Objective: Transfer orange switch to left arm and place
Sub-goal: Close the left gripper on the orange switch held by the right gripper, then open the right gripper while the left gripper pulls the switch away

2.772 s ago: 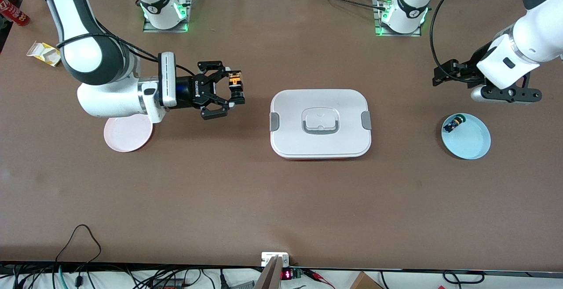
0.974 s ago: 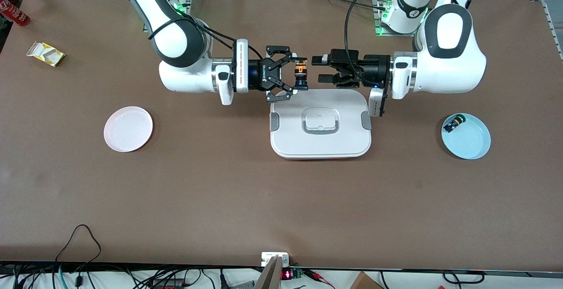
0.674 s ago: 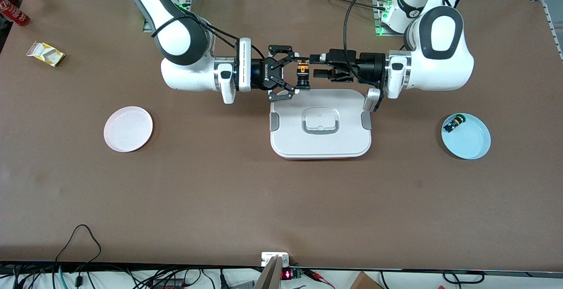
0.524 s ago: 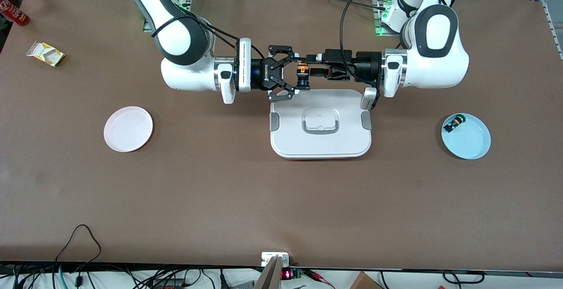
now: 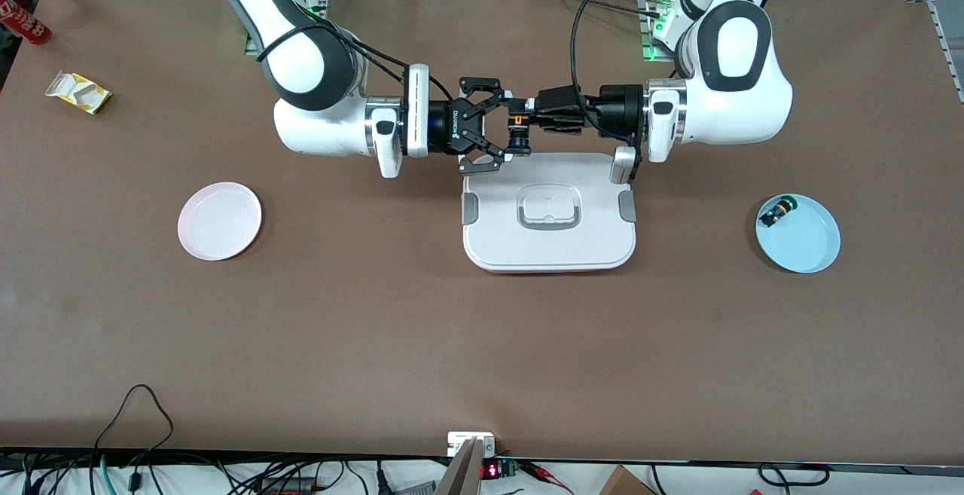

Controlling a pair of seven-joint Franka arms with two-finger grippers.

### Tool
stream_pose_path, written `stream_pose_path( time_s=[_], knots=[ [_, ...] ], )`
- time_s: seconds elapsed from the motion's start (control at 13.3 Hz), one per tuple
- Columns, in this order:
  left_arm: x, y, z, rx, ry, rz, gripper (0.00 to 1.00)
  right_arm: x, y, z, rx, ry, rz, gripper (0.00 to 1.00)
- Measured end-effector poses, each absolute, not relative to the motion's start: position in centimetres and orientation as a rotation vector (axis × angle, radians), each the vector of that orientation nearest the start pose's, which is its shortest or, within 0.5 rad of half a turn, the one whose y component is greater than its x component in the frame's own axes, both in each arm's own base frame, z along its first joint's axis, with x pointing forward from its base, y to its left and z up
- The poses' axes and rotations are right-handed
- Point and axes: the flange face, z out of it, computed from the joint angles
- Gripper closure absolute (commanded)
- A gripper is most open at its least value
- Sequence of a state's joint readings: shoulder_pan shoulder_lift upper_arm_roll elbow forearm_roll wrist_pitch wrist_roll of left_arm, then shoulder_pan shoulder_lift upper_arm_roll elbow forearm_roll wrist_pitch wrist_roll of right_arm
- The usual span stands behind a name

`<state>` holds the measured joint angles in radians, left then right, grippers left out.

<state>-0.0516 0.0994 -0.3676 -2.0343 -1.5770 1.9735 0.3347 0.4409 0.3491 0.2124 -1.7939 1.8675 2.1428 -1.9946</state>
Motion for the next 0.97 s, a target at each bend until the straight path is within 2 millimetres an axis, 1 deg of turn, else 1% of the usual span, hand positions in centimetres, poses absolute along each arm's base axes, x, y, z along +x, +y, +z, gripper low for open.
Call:
stream_pose_path(
  time_s=[0.15,0.22,0.3,0.82,0.97],
  knots=[
    [51.10,-29.23,44.50,1.741,0.113,-0.197,0.83,51.63,42.88,40.97,-1.327,-1.049,-1.009,0.90],
    [51.10,-29.23,44.51,1.741,0.113,-0.197,0.83,51.63,42.88,40.98,-1.327,-1.049,-1.009,0.35],
    [51.10,-29.23,44.52,1.741,0.113,-0.197,0.83,51.63,42.88,40.99,-1.327,-1.048,-1.010,0.00],
    [51.17,-29.13,44.52,1.744,0.116,-0.190,0.83,51.87,42.46,41.77,-1.355,-1.001,-0.985,0.00],
    [51.07,-29.10,44.53,1.768,0.092,-0.186,0.83,52.07,42.21,41.80,-1.360,-0.999,-0.990,0.00]
  ],
)
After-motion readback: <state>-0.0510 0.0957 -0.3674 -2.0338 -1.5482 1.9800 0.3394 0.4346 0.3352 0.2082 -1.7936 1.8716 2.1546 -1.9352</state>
